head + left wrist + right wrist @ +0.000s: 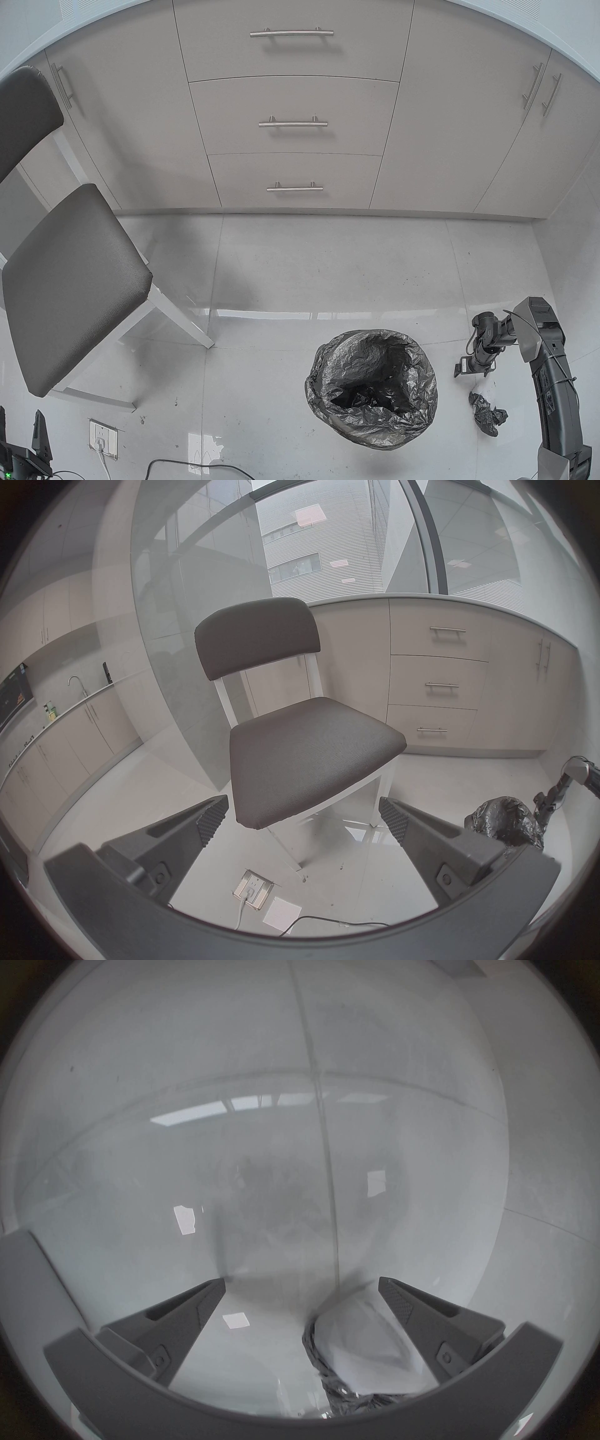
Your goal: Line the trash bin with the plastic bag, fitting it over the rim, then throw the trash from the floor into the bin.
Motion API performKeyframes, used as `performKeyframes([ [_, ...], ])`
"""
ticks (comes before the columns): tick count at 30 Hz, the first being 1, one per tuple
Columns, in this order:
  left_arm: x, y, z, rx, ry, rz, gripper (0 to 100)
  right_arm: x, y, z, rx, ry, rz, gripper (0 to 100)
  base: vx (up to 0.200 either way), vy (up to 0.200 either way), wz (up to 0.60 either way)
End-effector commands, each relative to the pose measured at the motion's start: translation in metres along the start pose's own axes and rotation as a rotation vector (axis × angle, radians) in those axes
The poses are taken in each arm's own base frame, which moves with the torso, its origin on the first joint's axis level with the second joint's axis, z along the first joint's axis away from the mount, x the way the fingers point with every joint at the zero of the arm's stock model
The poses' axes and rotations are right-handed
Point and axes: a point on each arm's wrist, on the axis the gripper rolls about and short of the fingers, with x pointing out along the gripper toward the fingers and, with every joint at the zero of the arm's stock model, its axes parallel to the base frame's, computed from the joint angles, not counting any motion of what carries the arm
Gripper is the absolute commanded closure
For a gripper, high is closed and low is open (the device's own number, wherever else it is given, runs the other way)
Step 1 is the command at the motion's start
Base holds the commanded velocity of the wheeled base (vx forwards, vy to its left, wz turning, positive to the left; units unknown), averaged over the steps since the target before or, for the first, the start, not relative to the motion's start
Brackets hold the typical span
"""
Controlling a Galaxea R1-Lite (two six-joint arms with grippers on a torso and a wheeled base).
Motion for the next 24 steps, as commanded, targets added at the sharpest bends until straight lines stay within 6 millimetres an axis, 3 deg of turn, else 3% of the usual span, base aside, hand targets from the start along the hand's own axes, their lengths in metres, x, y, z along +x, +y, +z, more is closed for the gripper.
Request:
performKeyframes([
  [1, 0.000, 0.000, 0.000, 0.001, 0.005, 0.002, 0, 0.001, 0.000, -0.007, -0.037, 0.059, -0.001, 0, 0.000, 0.000, 0.00],
  [13, 0.000, 0.000, 0.000, -0.001, 0.003, 0.000, 0, 0.002, -0.011, -0.007, -0.033, 0.068, -0.129, 0, 0.000, 0.000, 0.00],
  [24, 0.000, 0.000, 0.000, -0.001, 0.003, 0.000, 0, -0.001, -0.011, -0.023, -0.104, 0.229, -0.124, 0, 0.000, 0.000, 0.00],
])
